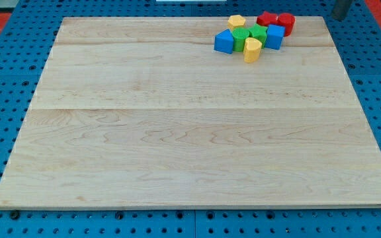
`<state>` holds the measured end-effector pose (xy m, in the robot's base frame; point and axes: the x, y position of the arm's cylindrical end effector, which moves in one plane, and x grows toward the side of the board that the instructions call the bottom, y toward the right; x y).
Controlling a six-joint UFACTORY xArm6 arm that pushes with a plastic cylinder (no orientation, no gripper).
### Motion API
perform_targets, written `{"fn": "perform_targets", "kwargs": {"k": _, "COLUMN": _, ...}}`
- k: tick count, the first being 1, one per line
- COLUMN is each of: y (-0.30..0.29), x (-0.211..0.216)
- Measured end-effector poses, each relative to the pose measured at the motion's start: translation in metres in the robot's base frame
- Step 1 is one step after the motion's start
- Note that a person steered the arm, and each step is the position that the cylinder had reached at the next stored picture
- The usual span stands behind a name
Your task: Separate green starred star and yellow heart from group of blocks
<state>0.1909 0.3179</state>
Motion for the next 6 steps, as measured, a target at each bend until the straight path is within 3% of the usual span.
{"fn": "perform_targets", "kwargs": {"k": 2, "y": -0.156, "x": 0.000}}
{"fn": "perform_targets", "kwargs": {"k": 3, "y": -0.162, "x": 0.013}}
{"fn": "perform_targets", "kwargs": {"k": 4, "y": -0.168, "x": 0.069}}
{"fn": "perform_targets", "kwargs": {"k": 5, "y": -0.195, "x": 0.097}}
{"fn": "perform_targets", "kwargs": {"k": 6, "y": -0.198, "x": 0.083}}
